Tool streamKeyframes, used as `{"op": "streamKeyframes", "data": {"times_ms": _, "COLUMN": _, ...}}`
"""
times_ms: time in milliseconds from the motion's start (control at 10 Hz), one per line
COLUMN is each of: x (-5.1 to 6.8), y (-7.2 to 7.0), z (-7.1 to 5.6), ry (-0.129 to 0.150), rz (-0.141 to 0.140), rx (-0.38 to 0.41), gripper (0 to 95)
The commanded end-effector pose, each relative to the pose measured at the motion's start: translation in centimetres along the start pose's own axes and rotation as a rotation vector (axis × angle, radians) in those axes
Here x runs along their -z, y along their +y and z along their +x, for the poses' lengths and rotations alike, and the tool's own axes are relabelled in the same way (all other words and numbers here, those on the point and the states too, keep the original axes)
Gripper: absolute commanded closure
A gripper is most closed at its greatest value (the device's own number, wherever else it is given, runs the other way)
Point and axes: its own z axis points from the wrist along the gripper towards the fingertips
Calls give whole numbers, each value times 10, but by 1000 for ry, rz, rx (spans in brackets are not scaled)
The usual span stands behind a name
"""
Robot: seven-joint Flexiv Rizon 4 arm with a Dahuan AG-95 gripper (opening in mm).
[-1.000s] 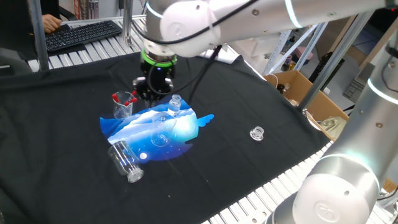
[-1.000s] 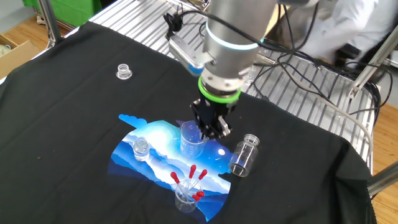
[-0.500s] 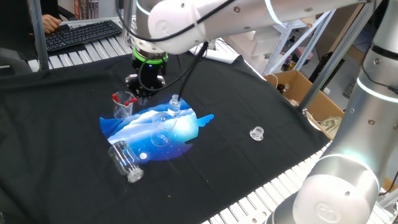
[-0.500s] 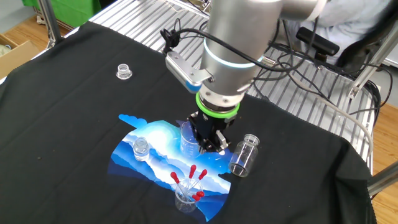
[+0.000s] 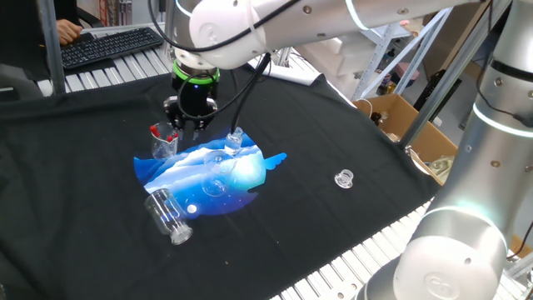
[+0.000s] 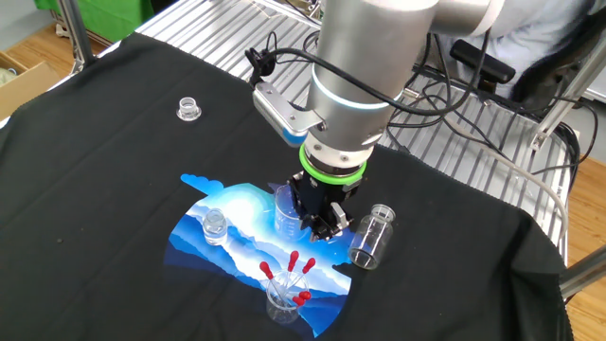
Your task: Transfer liquid using a dropper
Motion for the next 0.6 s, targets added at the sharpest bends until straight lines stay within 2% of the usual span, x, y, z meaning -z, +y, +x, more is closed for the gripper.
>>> {"op": "streamKeyframes", "data": {"times_ms": 100, "x": -1, "y": 1, "z": 0, "ry": 6, "rz": 12, "rx": 22, "gripper": 950}}
{"op": "streamKeyframes", "data": {"times_ms": 300, "x": -1, "y": 1, "z": 0, "ry": 3, "rz": 54, "rx": 37, "gripper": 950}}
{"op": "streamKeyframes", "data": {"times_ms": 400, "x": -1, "y": 1, "z": 0, "ry": -2, "rz": 54, "rx": 48, "gripper": 950}}
{"op": "streamKeyframes", "data": {"times_ms": 600, "x": -1, "y": 1, "z": 0, "ry": 7, "rz": 36, "rx": 94, "gripper": 950}}
